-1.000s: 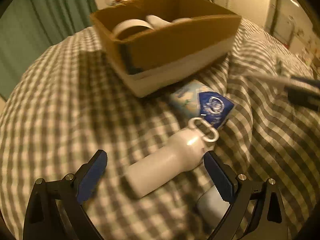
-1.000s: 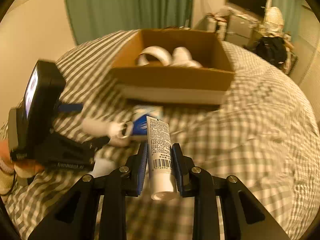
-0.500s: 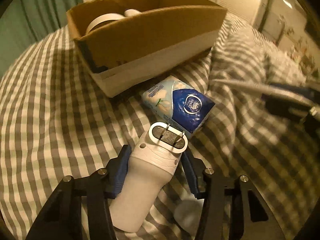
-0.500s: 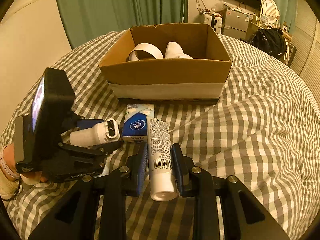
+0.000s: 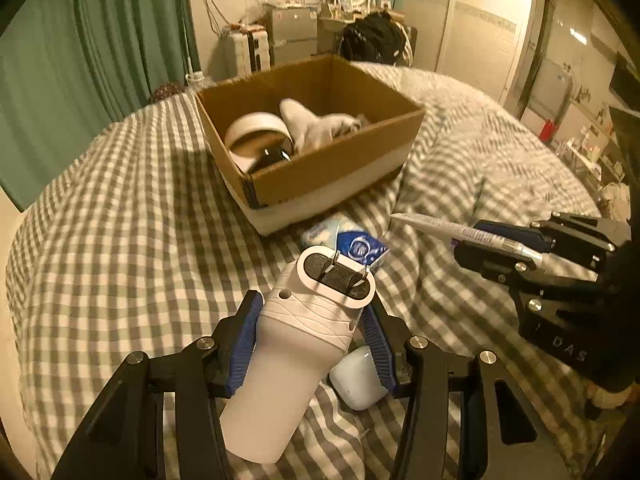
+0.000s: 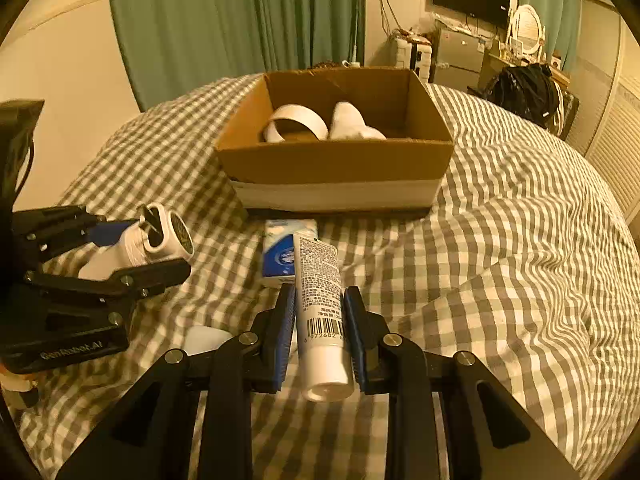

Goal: Organize objects
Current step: 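Grasp the white bottle with the left gripper while the right gripper holds the tube, then lower the bottle and tube into the box and open both grippers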

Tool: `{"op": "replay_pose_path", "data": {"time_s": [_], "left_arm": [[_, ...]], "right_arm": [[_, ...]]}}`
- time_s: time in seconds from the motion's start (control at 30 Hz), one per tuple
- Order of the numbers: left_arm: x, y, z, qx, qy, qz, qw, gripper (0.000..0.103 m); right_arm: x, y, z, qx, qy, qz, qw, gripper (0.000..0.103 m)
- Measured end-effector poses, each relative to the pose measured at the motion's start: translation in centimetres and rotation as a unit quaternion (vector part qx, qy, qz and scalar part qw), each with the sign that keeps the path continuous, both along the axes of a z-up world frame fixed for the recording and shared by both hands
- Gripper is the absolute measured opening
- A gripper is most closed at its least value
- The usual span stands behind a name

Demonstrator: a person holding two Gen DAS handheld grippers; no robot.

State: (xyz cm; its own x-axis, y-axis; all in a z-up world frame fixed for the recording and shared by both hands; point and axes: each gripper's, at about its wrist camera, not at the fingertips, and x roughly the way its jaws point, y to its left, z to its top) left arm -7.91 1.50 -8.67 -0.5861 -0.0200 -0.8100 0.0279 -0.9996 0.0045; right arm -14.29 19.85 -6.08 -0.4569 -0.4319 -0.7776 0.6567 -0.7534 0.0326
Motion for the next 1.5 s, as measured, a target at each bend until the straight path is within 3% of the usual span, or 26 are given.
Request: {"op": "replay_pose_path", "data": {"time_s": [0.2,0.4,0.63,0.83,1.1,1.3,1.5], "left_arm": [[1.1,-0.3,3.5,-0.007,0.037,0.007,0.9993,0.052],[-0.7,0.0,6.9,-0.008,0.074,0.005,0.9972,0.052],[-5.2,-1.3,10.7,-0.008,0.112,0.009,0.9936,0.052],[-11.5,-2.7,11.6,-0.007,0.126,0.018,0.9919,0.052],[-19.8,-4.8,7.8,0.007,0.11,0.019,0.9937,0.052],[-22.5,-5.5,2.9,0.02,0.081,0.0,0.9965,0.052],[-24.0,-5.4,-0.4,0.023,0.055,-0.001,0.9982,0.052]], "right_arm": [[1.9,-0.1,3.9,-0.013,0.041,0.006,0.999,0.024],[2.2,-0.2,8.6,-0.03,0.087,0.014,0.996,0.024],[-0.5,-1.6,13.6,-0.056,0.133,0.02,0.989,0.024],[-5.4,-3.8,15.3,-0.069,0.143,0.016,0.987,0.024],[-14.2,-6.6,13.5,-0.092,0.109,-0.005,0.99,0.024],[-20.0,-8.4,8.9,-0.092,0.071,-0.025,0.993,0.024],[-22.3,-9.0,3.9,-0.065,0.031,-0.024,0.997,0.024]]}}
